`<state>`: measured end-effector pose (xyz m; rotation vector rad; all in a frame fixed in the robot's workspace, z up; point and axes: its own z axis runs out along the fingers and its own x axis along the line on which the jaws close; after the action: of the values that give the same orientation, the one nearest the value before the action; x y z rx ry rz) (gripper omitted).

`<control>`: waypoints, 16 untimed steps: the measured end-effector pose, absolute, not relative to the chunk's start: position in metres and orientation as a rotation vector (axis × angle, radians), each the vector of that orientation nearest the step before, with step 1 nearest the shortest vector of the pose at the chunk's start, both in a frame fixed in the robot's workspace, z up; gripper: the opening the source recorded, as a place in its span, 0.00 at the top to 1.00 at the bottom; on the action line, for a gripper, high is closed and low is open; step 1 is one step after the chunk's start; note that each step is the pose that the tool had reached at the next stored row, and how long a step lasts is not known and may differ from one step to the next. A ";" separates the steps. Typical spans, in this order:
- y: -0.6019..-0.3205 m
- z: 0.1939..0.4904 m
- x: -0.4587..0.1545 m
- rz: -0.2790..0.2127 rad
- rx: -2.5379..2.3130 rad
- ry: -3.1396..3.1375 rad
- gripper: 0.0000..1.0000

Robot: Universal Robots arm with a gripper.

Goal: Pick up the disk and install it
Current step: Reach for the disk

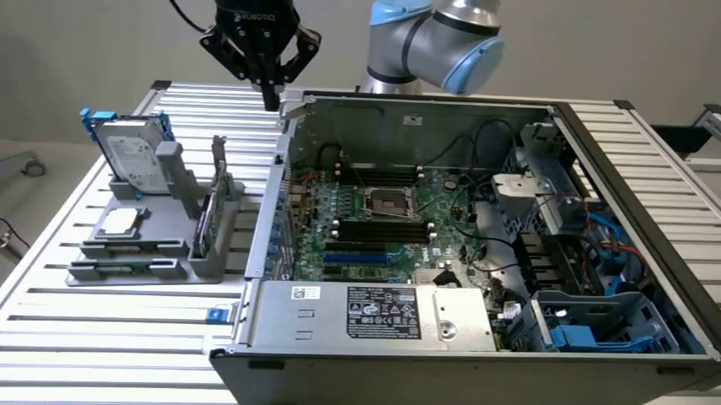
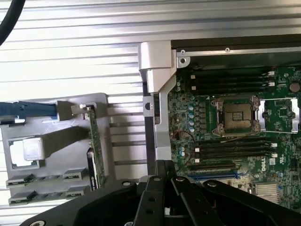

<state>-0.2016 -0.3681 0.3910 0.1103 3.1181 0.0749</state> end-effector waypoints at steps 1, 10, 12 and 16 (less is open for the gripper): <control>-0.367 0.391 -0.206 0.075 0.110 3.118 0.89; -0.360 0.389 -0.247 0.075 0.111 3.123 0.89; -0.357 0.389 -0.256 0.075 0.111 3.125 0.89; -0.350 0.389 -0.274 0.075 0.111 3.127 0.89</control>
<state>-0.2735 -0.3496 0.3888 0.1112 3.1265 0.0747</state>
